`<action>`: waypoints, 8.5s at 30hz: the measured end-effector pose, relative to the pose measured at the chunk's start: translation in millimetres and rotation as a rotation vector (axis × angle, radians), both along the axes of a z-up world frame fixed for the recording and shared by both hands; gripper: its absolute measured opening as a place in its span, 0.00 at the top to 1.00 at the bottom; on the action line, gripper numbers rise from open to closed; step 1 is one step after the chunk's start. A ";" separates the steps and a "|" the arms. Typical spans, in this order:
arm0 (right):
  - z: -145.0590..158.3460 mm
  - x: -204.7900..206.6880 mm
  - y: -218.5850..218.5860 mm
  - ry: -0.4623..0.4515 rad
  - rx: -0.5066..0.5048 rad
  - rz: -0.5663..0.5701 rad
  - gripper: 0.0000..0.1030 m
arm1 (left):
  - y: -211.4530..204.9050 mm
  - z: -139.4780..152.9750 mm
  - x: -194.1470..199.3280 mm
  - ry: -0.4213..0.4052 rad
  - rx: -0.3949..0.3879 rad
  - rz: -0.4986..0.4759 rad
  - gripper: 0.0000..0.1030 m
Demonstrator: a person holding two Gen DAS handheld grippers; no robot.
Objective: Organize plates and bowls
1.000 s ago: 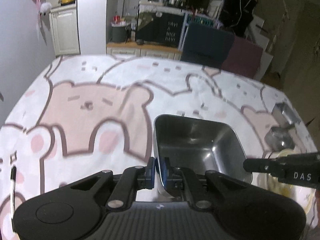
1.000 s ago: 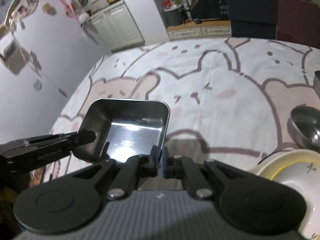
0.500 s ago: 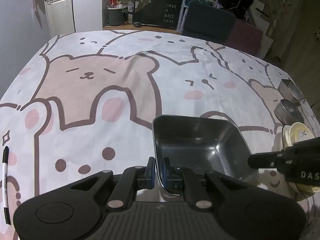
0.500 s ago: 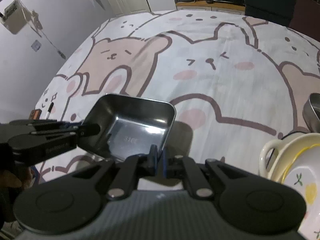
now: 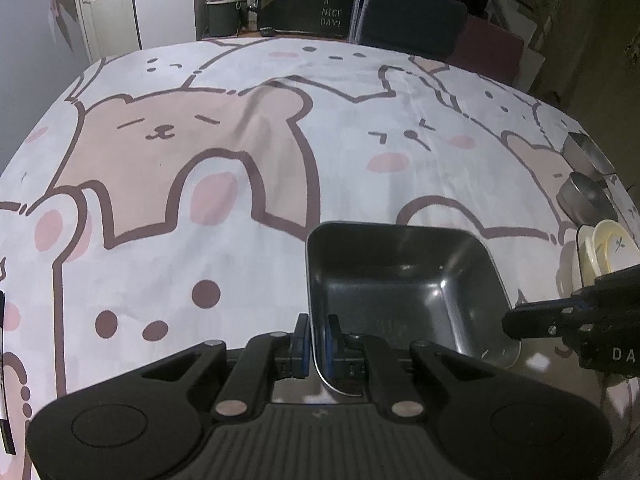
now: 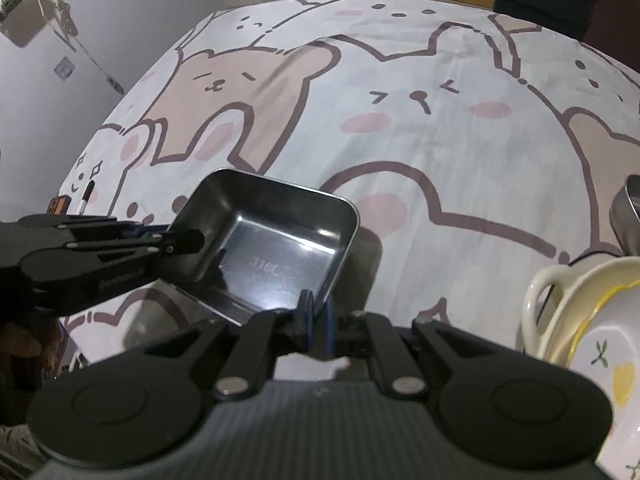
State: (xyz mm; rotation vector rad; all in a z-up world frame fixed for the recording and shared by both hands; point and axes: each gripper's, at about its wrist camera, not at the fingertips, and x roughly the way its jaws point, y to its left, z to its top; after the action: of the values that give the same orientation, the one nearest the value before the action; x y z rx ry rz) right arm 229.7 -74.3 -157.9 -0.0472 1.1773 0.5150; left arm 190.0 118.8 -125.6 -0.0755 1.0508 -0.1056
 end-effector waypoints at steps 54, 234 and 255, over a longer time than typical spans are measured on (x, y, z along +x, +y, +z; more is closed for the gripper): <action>88.8 62.1 -252.2 -0.389 0.067 -0.353 0.00 | -143.5 80.7 76.4 -0.207 -0.017 -0.067 0.00; 3.2 19.1 2.7 -0.028 0.023 -0.047 0.88 | -22.9 29.1 6.9 0.029 0.150 -0.075 0.91; 3.5 18.2 -1.0 -0.009 0.030 -0.062 0.86 | -19.7 25.1 5.2 0.054 0.166 -0.081 0.88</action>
State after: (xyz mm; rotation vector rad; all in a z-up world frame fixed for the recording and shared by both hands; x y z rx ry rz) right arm 247.9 -75.3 -154.4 0.0127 1.1586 0.4772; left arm 195.2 99.1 -100.6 0.1145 1.1127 -0.0896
